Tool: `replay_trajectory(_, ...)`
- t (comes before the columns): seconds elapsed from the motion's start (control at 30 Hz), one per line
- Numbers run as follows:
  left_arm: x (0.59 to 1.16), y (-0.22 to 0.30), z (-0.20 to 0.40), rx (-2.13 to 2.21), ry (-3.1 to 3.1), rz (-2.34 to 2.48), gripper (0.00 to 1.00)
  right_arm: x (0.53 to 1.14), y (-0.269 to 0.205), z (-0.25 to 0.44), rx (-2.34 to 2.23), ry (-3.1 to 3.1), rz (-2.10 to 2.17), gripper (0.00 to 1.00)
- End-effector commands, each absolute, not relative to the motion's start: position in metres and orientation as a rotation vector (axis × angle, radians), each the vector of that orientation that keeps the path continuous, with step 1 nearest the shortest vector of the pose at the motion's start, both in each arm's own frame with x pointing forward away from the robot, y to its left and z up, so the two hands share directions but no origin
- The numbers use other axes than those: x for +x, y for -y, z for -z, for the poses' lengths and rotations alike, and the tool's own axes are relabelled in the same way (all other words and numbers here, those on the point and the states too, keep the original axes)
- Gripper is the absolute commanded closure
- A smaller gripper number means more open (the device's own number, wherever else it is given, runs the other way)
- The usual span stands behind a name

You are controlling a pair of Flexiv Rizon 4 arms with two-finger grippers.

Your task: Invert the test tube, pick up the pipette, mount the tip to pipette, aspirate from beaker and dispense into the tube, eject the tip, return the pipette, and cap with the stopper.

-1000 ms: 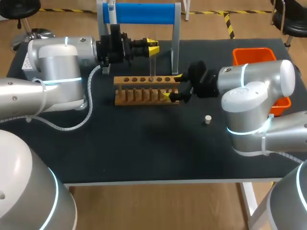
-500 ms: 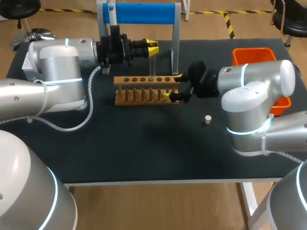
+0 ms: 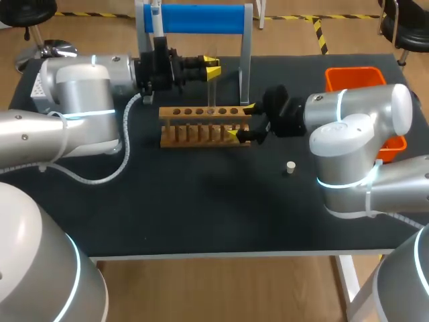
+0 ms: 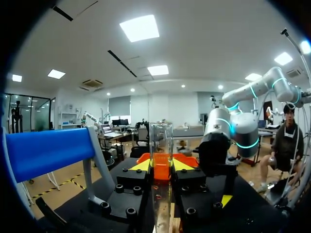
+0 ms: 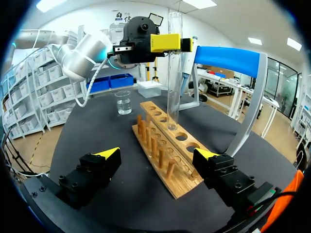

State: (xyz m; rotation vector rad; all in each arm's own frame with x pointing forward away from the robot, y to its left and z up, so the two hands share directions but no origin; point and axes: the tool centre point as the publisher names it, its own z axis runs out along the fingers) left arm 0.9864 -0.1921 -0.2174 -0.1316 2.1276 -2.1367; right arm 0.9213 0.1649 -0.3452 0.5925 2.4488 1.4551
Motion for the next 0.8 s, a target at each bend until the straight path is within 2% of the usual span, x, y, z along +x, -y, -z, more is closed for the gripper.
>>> replay_trajectory(0.03,0.987,0.193,0.220,-0.134,-2.120,2.139,1.00,0.920,-0.165,0.345,0.594,-2.447,-1.454,0.00)
replay_trajectory(0.8,0.989,0.193,0.231,-0.147,-2.127,2.123,1.00,0.920,-0.165,0.345,0.594,-2.447,-1.454,0.00)
